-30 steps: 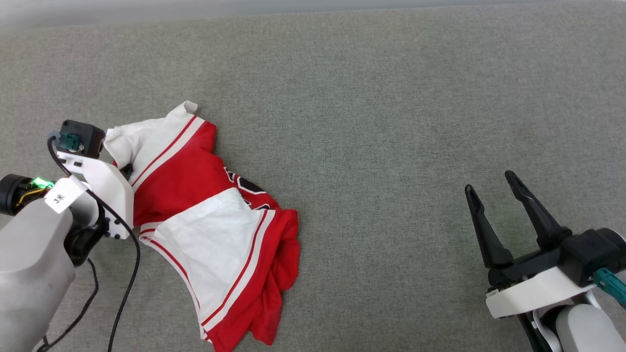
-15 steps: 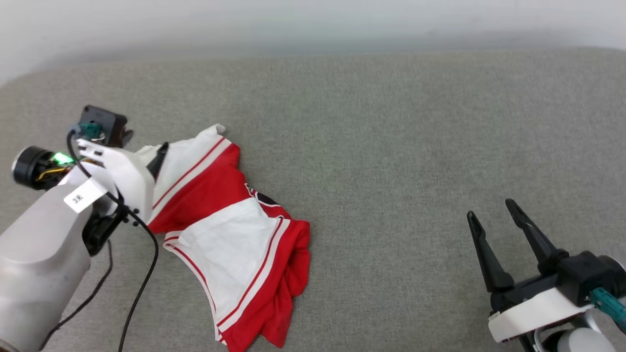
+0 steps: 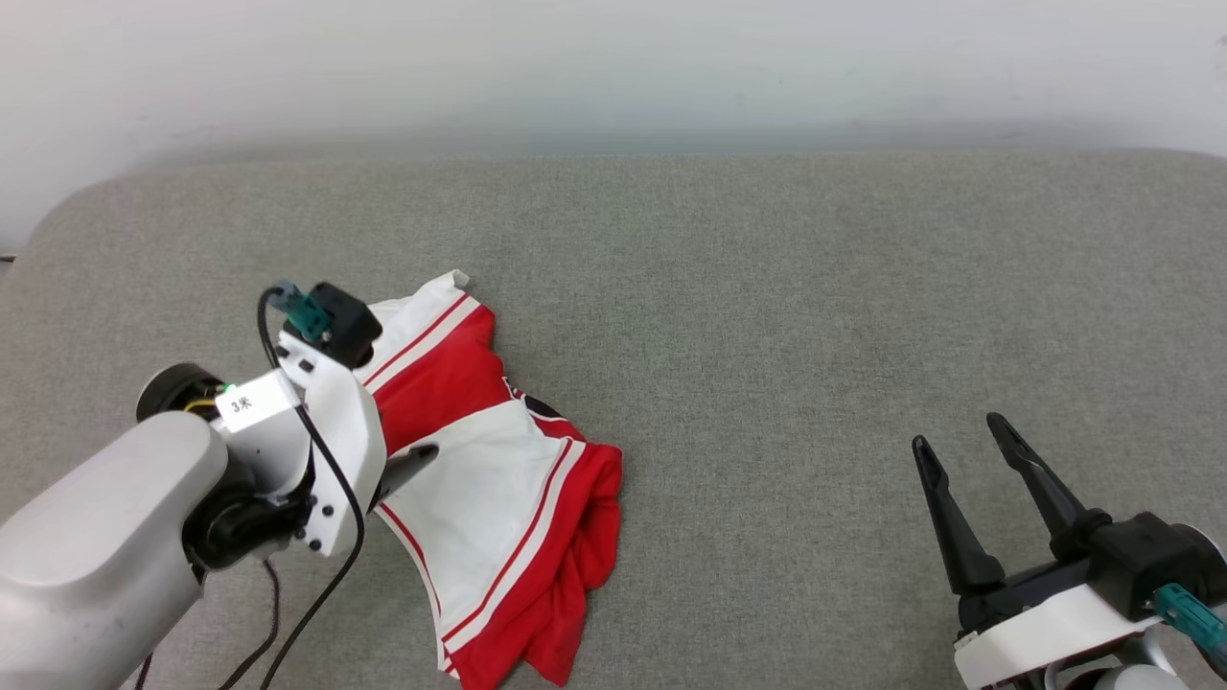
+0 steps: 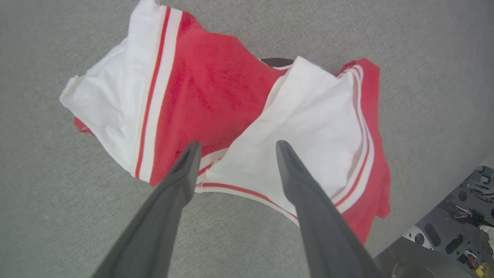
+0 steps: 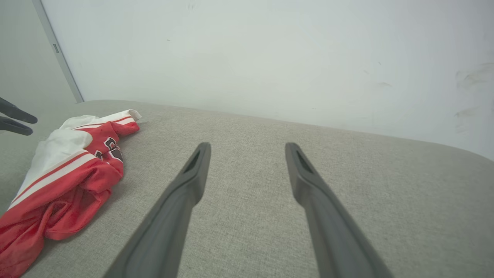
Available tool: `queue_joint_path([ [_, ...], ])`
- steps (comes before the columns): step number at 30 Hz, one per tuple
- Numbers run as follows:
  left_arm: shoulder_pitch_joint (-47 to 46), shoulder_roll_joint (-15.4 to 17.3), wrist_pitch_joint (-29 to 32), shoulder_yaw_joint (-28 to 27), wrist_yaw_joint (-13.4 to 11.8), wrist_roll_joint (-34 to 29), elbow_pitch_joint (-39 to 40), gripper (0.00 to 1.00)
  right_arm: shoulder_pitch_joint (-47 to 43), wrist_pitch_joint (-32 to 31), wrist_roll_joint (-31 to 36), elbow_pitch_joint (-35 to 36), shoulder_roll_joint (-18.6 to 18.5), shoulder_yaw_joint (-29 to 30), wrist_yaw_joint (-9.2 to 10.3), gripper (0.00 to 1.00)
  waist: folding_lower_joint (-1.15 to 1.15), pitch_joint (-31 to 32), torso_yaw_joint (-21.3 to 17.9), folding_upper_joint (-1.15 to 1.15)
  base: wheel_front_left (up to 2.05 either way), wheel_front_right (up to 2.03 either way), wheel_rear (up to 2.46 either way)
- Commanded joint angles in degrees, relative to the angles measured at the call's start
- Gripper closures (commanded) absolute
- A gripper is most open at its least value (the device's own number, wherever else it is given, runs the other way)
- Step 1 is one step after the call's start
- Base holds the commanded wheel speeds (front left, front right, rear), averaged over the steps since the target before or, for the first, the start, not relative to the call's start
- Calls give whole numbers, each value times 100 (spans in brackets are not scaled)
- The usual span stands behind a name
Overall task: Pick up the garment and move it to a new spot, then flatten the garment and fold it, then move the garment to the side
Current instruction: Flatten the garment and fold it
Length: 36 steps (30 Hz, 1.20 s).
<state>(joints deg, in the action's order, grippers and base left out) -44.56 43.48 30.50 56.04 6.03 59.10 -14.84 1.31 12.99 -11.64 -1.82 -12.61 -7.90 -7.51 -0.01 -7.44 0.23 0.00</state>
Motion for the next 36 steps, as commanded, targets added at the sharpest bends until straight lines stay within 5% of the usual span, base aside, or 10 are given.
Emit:
queue_joint_path([
  [1,44,63,106,29,-26,40,97,0,-34,-12,-24,27,-6,24,4,0,1,-29,-8,0,0,0,0],
  [10,260,76,672,345,-100,147,509,0,157,27,-44,60,-7,23,4,0,1,-353,-88,0,0,0,0],
  [23,679,-598,410,855,4,-79,-379,0,396,128,-101,-123,4,-33,4,0,1,-741,-240,0,0,0,0],
  [24,700,-634,326,884,24,-106,-425,54,405,129,-101,-133,8,-35,4,0,1,-739,-245,0,0,0,0],
  [25,707,-671,223,890,40,-134,-448,84,408,139,-101,-144,11,-32,4,0,1,-731,-245,0,0,0,0],
  [26,695,-696,97,901,57,-193,-457,100,402,148,-102,-163,14,-20,4,0,1,-711,-240,0,0,0,0],
  [36,365,-215,-1286,216,-142,-462,-25,100,157,181,-78,-224,107,116,4,0,1,-325,-112,0,0,0,0],
])
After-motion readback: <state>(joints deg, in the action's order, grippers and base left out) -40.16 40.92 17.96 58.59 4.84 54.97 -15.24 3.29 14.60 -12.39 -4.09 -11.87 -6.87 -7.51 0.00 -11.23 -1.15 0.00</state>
